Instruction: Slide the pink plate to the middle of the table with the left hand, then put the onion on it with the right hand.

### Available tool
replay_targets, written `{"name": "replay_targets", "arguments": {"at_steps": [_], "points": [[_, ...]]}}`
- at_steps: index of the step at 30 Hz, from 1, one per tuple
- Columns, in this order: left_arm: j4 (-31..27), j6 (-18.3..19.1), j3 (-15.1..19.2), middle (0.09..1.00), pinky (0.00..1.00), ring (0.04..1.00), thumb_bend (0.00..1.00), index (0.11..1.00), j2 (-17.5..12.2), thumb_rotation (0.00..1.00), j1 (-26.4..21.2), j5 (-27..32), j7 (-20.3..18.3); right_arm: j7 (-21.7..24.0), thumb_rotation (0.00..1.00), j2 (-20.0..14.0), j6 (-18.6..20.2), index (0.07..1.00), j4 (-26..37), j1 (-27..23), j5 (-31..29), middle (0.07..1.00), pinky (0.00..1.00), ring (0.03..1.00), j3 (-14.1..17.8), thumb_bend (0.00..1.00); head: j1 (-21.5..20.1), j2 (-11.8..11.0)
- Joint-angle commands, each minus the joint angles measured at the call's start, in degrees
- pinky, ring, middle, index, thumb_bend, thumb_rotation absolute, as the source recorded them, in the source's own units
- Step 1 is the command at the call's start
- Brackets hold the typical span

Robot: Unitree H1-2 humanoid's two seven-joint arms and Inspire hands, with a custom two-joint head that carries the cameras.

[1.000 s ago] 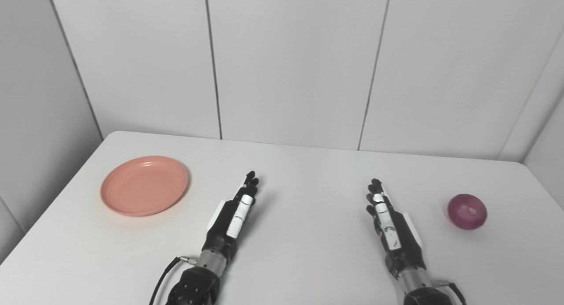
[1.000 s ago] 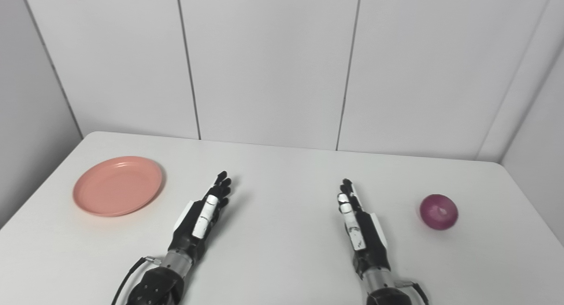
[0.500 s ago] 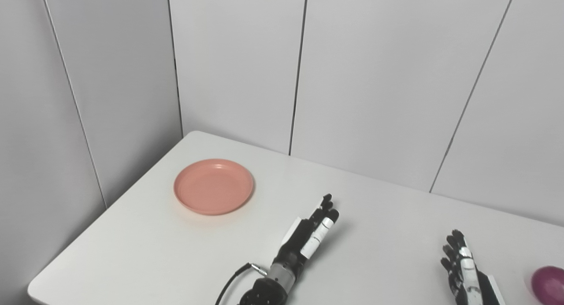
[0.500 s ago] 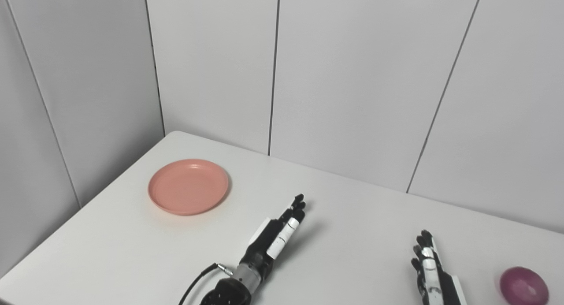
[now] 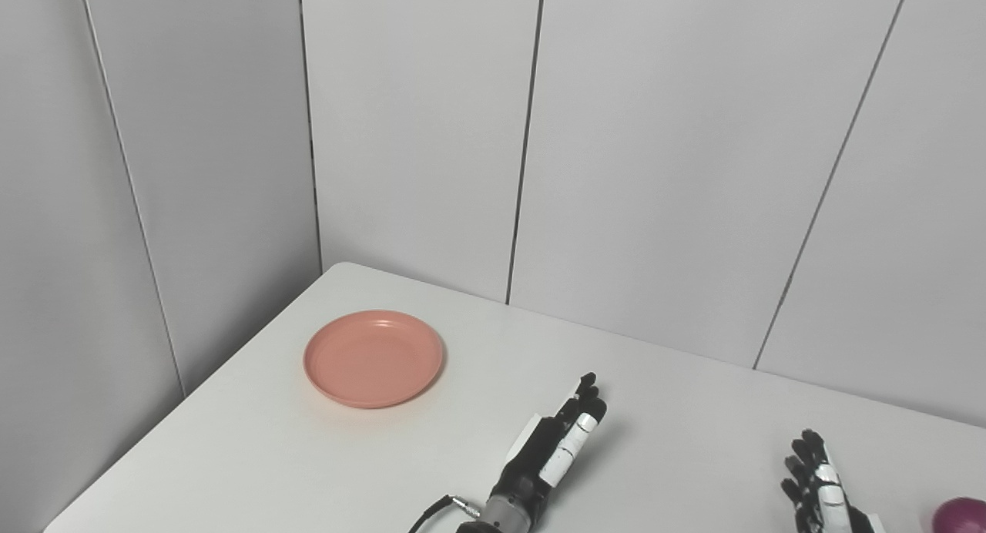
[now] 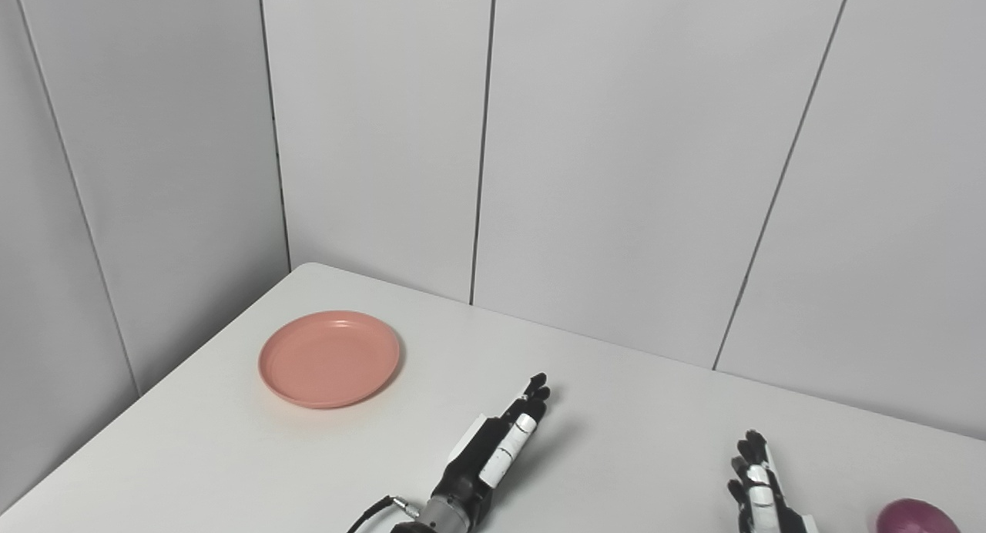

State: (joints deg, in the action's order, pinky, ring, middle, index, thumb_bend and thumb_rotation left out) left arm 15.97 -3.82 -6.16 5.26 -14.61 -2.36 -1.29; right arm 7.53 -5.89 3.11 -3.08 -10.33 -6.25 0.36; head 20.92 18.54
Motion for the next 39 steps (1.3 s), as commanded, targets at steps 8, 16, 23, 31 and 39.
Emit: {"name": "replay_targets", "arguments": {"at_steps": [8, 16, 23, 31, 39], "points": [[-8.84, 1.21, 2.19, 1.0, 1.0, 1.0, 0.75, 1.0, -3.05, 1.0, -0.81, 2.6, -2.33, -0.61, 1.0, 1.06, 0.23, 1.0, 2.39, -1.68, 0.22, 1.0, 1.0, 1.0, 0.06, 0.38, 0.53, -0.59], [-12.5, 4.26, 3.78, 1.0, 1.0, 0.999, 0.74, 1.0, -6.12, 1.0, -2.04, 3.84, -3.45, 0.24, 1.0, 0.52, 0.85, 1.0, 3.67, -1.53, -1.17, 1.0, 1.0, 1.0, 0.37, 0.33, 2.62, -0.46], [-12.01, 5.09, 5.61, 1.0, 1.0, 0.998, 0.76, 0.998, -9.44, 1.0, -3.97, 2.32, -3.02, 0.56, 1.0, 0.1, 1.57, 1.0, 5.03, -1.26, -1.31, 1.0, 1.0, 1.0, 0.44, 0.27, 4.86, -0.6], [-10.91, 6.03, 9.21, 1.0, 1.0, 1.0, 0.75, 1.0, -15.26, 1.0, -7.3, 2.55, -3.13, 0.12, 1.0, 0.07, 2.9, 1.0, 6.09, -1.66, -1.9, 1.0, 1.0, 1.0, 1.07, 0.34, 6.1, -0.31], [-10.5, 8.2, 13.49, 1.0, 1.0, 1.0, 0.73, 1.0, -20.42, 1.0, -9.06, 8.0, -6.32, 0.44, 1.0, -0.06, 3.31, 1.0, 6.65, -1.59, -1.84, 1.0, 1.0, 1.0, 0.93, 0.34, 6.85, 0.06]]}}
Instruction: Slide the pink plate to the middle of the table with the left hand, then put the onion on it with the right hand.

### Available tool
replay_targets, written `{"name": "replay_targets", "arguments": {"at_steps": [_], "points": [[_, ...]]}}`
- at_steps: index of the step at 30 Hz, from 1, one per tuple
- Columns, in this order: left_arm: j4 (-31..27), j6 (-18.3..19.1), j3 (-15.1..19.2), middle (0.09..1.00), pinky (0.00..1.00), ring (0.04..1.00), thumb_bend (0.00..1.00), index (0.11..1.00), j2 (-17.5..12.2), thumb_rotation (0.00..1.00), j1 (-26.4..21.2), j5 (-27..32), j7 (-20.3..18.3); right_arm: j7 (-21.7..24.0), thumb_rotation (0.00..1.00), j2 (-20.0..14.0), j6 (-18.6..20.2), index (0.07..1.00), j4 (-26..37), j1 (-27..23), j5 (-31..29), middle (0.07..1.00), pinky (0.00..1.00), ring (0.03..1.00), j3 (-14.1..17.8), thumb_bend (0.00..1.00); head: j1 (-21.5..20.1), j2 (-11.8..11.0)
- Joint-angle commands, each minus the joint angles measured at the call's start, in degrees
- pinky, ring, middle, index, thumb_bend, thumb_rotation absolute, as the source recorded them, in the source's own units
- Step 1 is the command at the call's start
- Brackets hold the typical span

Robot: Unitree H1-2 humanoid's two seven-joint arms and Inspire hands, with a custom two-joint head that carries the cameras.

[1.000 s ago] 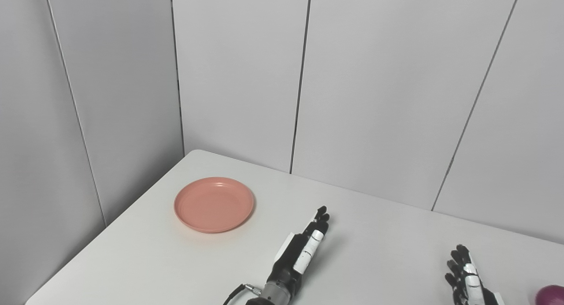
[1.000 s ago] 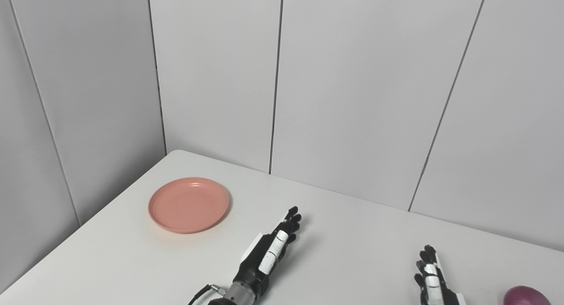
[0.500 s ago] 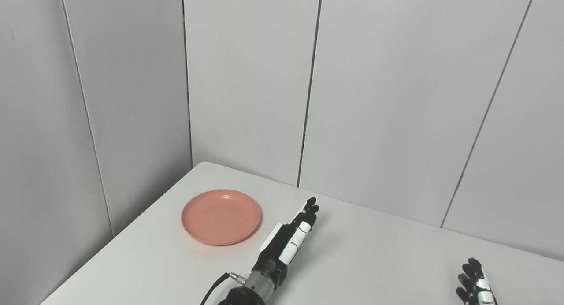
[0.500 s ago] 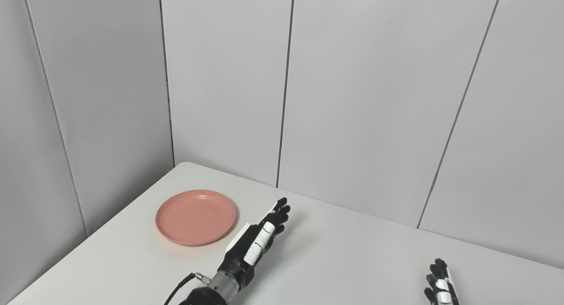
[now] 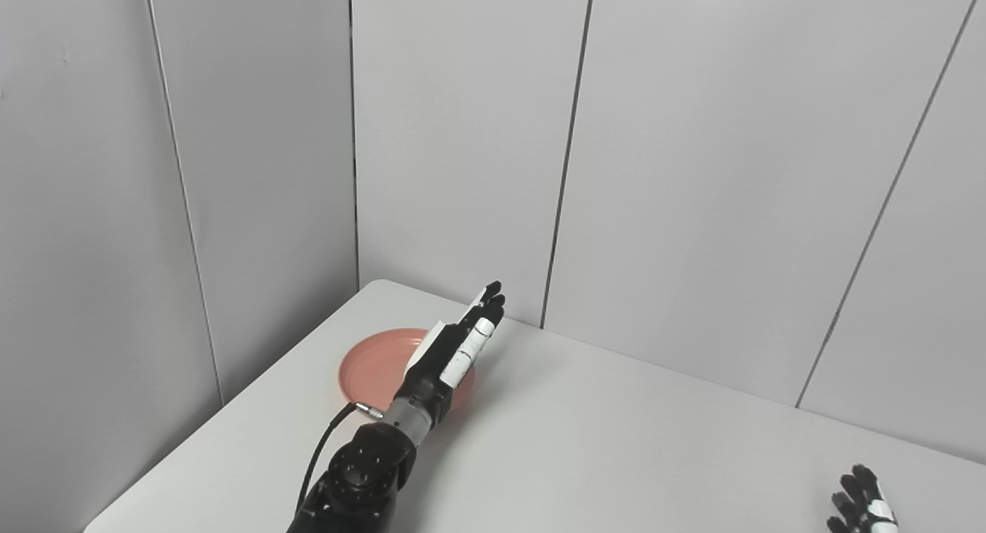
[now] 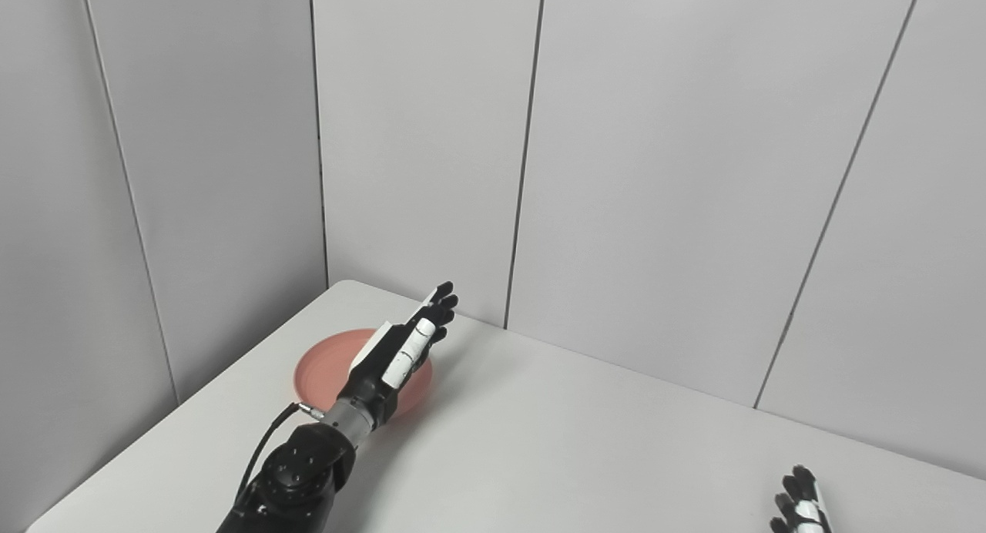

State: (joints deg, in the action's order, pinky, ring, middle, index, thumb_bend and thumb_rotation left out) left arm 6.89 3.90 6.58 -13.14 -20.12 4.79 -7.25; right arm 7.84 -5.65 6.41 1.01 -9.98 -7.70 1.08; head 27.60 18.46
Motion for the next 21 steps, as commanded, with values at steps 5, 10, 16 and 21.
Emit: {"name": "replay_targets", "arguments": {"at_steps": [5, 10, 16, 21], "points": [[0.54, 0.24, 1.41, 0.992, 1.0, 0.994, 0.75, 0.993, -5.61, 1.0, -4.34, 0.52, -1.36, -0.18, 1.0, -0.25, 0.37, 1.0, 3.24, -1.79, 0.32, 1.0, 1.0, 1.0, -0.04, 0.34, 0.27, 0.28], [4.66, -0.49, 3.02, 0.984, 0.99, 0.984, 0.73, 0.985, -7.89, 1.0, -5.39, 1.4, -1.26, -0.26, 1.0, 0.17, 1.09, 1.0, 3.63, -1.75, -0.37, 1.0, 1.0, 1.0, 0.13, 0.34, 0.22, 0.26], [9.19, -1.38, 4.84, 0.978, 1.0, 0.978, 0.74, 0.976, -10.3, 1.0, -6.43, 1.73, -1.33, -0.57, 1.0, 0.18, 1.05, 1.0, 3.89, -1.7, 0.53, 1.0, 1.0, 1.0, -0.16, 0.34, 0.32, 0.16], [14.78, -4.35, 6.46, 0.984, 1.0, 0.987, 0.75, 0.981, -12.23, 1.0, -7.95, 3.43, -2.5, -0.88, 1.0, 0.4, 1.69, 1.0, 4.52, -1.6, 0.57, 1.0, 1.0, 1.0, -0.09, 0.31, 0.22, 0.04]]}}
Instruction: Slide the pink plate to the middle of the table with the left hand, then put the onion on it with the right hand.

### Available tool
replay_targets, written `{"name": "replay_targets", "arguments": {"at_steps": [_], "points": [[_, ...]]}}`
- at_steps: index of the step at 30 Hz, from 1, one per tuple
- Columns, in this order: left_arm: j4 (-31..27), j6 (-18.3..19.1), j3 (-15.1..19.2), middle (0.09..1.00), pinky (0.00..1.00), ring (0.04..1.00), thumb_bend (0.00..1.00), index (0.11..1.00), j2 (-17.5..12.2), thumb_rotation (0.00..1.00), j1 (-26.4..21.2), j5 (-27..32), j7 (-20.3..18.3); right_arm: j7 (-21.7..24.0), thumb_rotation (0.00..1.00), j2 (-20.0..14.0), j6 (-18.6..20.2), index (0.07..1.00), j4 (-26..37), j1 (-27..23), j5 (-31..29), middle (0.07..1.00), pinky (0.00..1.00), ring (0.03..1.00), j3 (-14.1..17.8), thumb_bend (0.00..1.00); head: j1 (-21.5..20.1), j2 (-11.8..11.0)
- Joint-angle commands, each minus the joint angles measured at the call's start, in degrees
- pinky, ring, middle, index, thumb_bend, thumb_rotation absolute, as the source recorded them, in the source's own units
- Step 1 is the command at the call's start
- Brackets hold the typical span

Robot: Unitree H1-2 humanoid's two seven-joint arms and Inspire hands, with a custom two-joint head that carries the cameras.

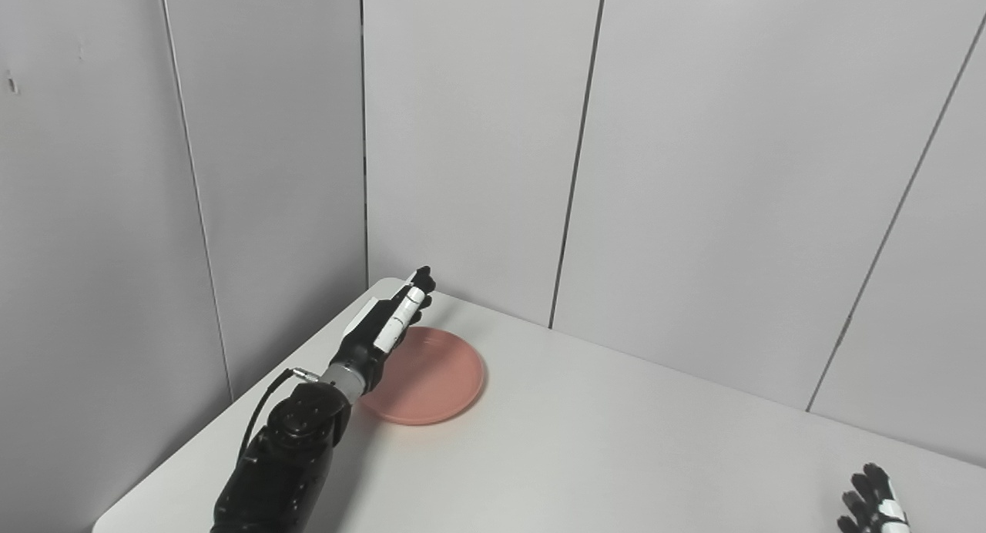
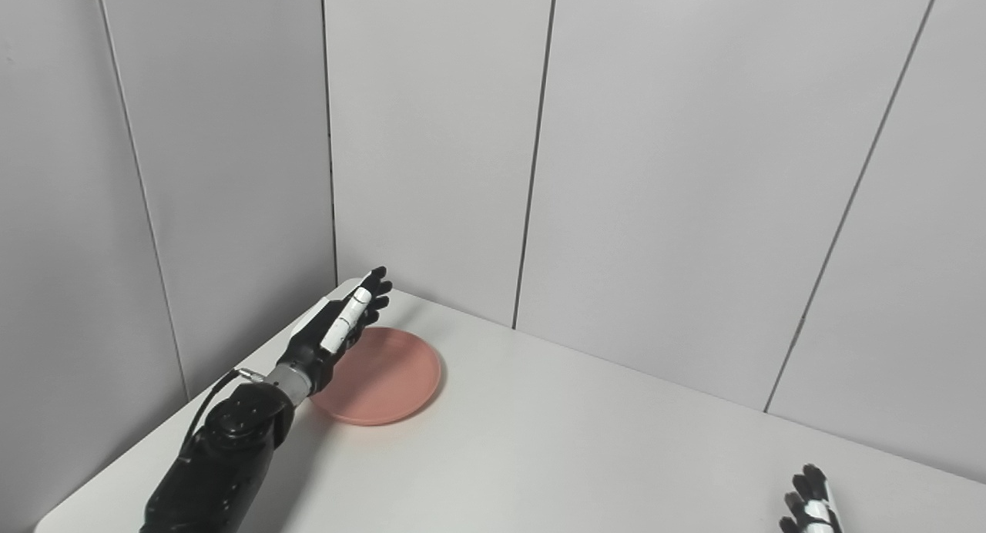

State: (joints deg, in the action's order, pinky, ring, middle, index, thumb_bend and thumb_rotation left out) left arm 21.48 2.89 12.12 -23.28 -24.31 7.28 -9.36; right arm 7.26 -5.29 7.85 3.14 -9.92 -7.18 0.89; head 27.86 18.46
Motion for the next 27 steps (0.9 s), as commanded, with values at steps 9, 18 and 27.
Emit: {"name": "replay_targets", "arguments": {"at_steps": [9, 18, 27], "points": [[8.42, -6.49, 2.0, 0.955, 0.99, 0.963, 0.78, 0.946, -4.39, 1.0, -6.85, 1.36, -0.49, -0.37, 1.0, -0.07, 0.56, 1.0, 3.01, -1.57, -0.11, 1.0, 1.0, 1.0, 0.01, 0.3, 0.13, 0.25], [15.65, -9.23, 2.22, 0.957, 1.0, 0.975, 0.75, 0.943, -6.94, 1.0, -9.72, 1.45, -1.6, -0.03, 1.0, -0.11, 1.22, 1.0, 3.48, -1.55, -0.11, 1.0, 1.0, 1.0, -0.13, 0.33, 0.12, 0.08], [22.05, -11.59, 1.23, 0.937, 1.0, 0.957, 0.7, 0.929, -8.35, 1.0, -11.03, -1.08, 1.39, 0.19, 1.0, -0.14, 2.48, 1.0, 4.56, -1.28, -0.99, 1.0, 1.0, 1.0, -0.09, 0.35, 0.64, 0.14]]}}
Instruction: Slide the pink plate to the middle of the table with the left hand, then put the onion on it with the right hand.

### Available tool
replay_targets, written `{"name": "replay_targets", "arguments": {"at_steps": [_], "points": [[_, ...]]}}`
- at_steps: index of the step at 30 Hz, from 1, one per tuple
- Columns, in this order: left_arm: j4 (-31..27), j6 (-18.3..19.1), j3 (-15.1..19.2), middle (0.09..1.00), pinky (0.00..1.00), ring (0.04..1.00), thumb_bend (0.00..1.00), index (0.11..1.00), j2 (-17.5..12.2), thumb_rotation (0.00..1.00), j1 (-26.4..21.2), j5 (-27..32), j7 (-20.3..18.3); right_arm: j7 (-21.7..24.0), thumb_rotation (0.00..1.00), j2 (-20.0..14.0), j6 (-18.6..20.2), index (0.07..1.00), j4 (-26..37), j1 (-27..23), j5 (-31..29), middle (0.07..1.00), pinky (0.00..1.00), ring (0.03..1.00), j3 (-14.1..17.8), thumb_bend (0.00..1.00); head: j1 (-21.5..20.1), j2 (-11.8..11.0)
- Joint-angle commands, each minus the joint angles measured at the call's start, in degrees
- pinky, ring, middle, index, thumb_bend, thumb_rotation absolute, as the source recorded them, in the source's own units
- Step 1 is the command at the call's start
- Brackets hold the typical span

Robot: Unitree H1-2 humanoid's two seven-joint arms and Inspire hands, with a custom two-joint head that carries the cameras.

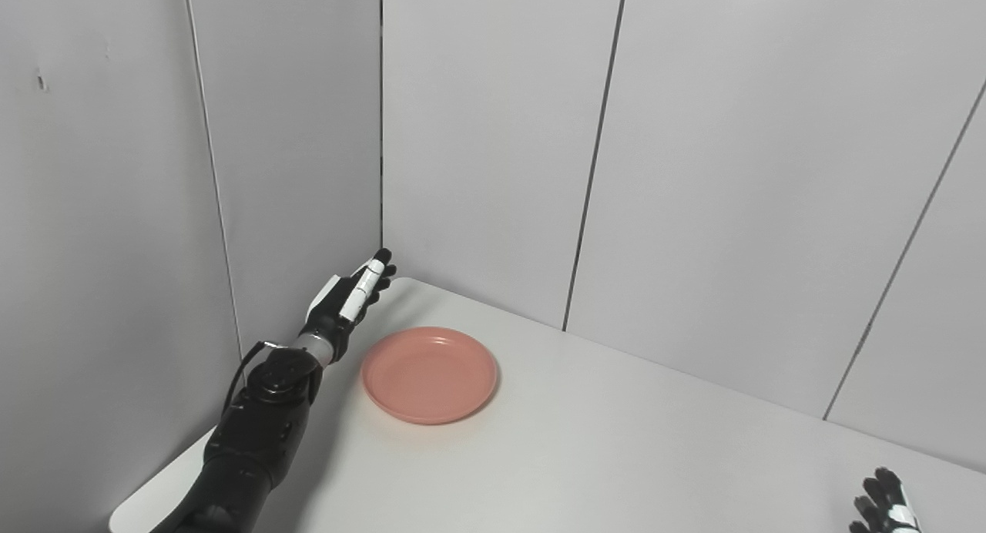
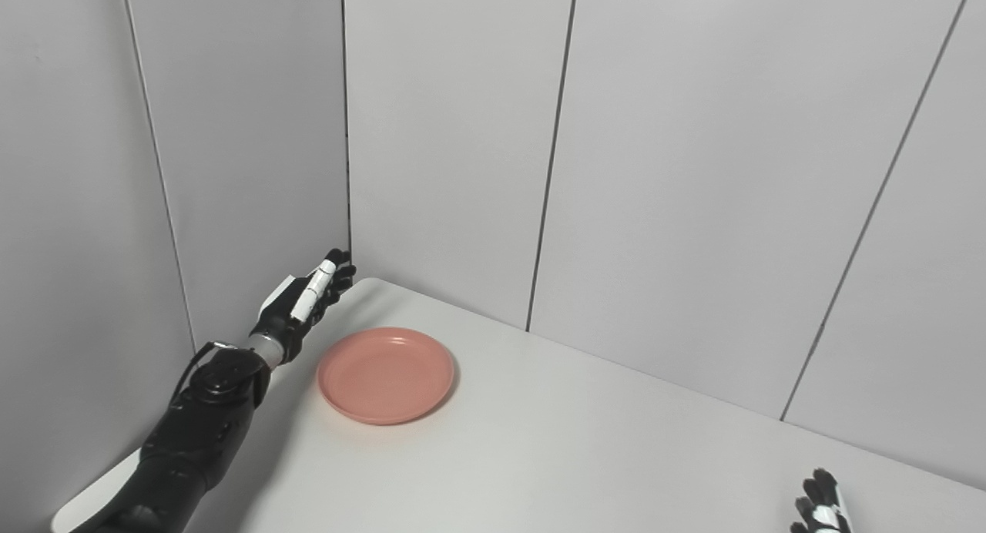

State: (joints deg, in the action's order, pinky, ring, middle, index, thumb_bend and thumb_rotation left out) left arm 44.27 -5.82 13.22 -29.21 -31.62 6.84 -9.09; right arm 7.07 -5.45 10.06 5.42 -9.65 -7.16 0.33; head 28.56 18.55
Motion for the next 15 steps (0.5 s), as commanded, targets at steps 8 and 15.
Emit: {"name": "replay_targets", "arguments": {"at_steps": [8, 15], "points": [[2.62, -3.35, 0.17, 0.938, 1.0, 0.958, 0.71, 0.926, -2.78, 1.0, -4.3, 0.13, 0.72, 0.17, 1.0, -0.17, 0.56, 1.0, 2.4, -1.63, -1.42, 1.0, 1.0, 1.0, 0.48, 0.36, 0.28, 0.08], [8.93, -7.52, -0.17, 0.931, 0.97, 0.943, 0.74, 0.928, -2.22, 1.0, -5.28, 0.6, -0.64, 0.49, 1.0, -0.74, 1.06, 1.0, 2.72, -1.54, -1.61, 1.0, 1.0, 1.0, 0.48, 0.37, -0.34, 0.36]]}}
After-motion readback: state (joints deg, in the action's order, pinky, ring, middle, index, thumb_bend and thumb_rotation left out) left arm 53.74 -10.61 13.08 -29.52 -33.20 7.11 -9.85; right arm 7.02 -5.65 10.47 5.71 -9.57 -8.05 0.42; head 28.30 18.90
